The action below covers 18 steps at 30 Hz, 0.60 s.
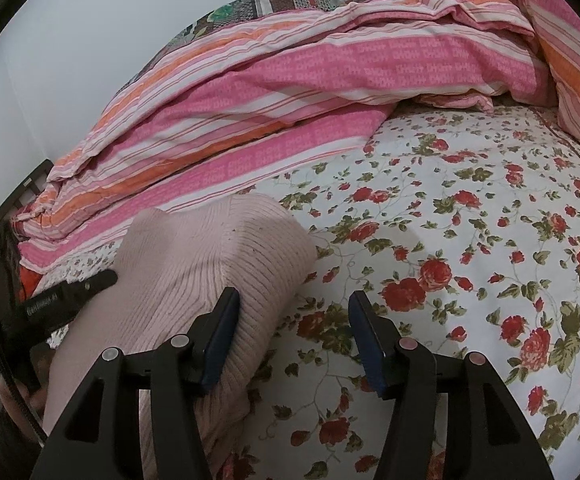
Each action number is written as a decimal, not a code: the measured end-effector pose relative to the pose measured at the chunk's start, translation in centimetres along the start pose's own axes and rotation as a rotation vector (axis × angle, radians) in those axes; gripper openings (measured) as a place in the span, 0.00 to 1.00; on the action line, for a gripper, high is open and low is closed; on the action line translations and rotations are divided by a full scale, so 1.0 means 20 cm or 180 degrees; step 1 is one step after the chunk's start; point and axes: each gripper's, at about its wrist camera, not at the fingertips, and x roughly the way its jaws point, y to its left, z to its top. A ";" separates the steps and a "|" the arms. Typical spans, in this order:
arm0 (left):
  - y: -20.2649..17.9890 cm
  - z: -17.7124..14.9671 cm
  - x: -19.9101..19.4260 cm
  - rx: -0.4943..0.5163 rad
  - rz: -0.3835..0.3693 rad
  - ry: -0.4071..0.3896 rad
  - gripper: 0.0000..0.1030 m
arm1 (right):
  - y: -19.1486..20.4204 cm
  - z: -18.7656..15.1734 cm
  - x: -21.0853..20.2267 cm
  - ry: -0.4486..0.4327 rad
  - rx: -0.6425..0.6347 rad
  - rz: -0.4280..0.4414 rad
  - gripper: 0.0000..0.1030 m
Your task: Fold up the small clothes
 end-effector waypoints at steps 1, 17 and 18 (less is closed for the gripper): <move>-0.01 0.02 0.02 0.0018 -0.0004 0.0036 0.50 | 0.00 0.00 0.00 -0.0006 -0.0014 -0.0005 0.54; -0.10 -0.01 -0.02 0.0421 0.0423 -0.0145 0.34 | 0.02 0.02 -0.09 -0.0116 -0.0074 0.0225 0.54; -0.11 -0.04 -0.04 0.0464 0.0421 -0.0156 0.35 | 0.04 0.02 -0.11 -0.0160 -0.0120 0.0282 0.54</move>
